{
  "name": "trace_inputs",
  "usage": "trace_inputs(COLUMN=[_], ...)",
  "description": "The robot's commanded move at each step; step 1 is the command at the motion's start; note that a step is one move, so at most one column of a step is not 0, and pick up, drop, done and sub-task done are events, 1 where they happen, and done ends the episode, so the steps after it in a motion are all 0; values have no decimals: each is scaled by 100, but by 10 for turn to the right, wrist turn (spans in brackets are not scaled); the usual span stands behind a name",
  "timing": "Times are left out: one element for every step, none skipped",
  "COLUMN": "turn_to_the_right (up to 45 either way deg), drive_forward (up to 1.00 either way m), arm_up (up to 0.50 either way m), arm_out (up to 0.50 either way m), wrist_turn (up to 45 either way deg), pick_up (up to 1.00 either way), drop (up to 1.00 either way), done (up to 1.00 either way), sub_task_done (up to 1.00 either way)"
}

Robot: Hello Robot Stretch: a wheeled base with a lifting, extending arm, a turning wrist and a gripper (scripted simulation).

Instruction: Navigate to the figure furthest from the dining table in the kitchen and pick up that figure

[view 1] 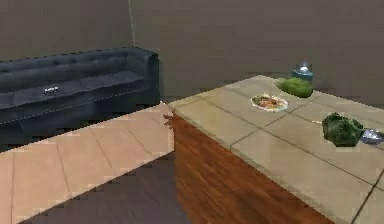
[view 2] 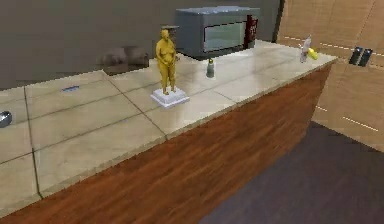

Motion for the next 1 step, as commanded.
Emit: trace_inputs(turn_to_the_right=[450], drive_forward=[0], arm_up=[0], arm_out=[0], wrist_turn=[0], pick_up=[0], drop=[0], done=[0], sub_task_done=[0])
